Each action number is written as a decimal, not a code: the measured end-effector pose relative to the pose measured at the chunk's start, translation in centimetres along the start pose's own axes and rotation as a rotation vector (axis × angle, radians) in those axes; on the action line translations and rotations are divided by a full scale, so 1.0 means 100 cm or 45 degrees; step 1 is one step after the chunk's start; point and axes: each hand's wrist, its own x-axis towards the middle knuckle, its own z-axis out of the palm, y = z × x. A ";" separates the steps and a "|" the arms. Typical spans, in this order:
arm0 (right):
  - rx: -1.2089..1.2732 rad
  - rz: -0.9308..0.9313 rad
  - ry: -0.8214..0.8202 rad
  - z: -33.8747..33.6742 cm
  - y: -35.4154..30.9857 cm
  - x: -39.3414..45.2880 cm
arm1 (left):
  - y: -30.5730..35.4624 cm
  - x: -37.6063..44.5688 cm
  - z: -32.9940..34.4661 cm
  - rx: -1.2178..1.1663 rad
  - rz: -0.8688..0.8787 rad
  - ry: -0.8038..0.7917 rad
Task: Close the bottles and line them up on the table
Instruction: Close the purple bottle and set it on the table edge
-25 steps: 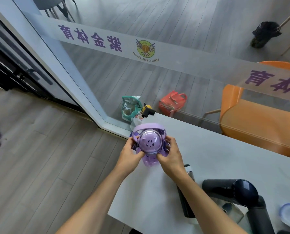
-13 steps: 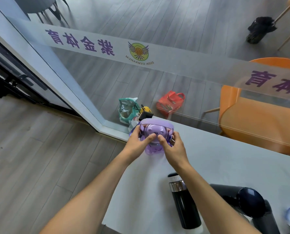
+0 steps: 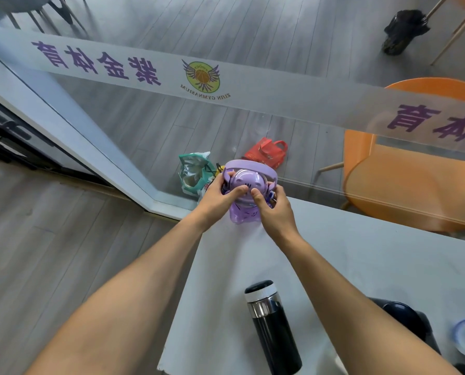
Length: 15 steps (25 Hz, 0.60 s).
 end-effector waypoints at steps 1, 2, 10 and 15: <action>0.002 -0.001 0.000 0.000 -0.001 0.000 | 0.001 -0.001 0.001 0.009 -0.002 0.012; 0.007 -0.003 0.000 0.000 -0.001 -0.001 | 0.002 -0.003 0.001 0.027 0.001 0.035; -0.063 0.113 0.070 -0.005 -0.006 -0.024 | -0.032 -0.071 -0.010 0.321 -0.050 0.304; -0.207 0.257 0.030 -0.006 0.031 -0.086 | -0.114 -0.187 0.004 0.493 -0.603 0.149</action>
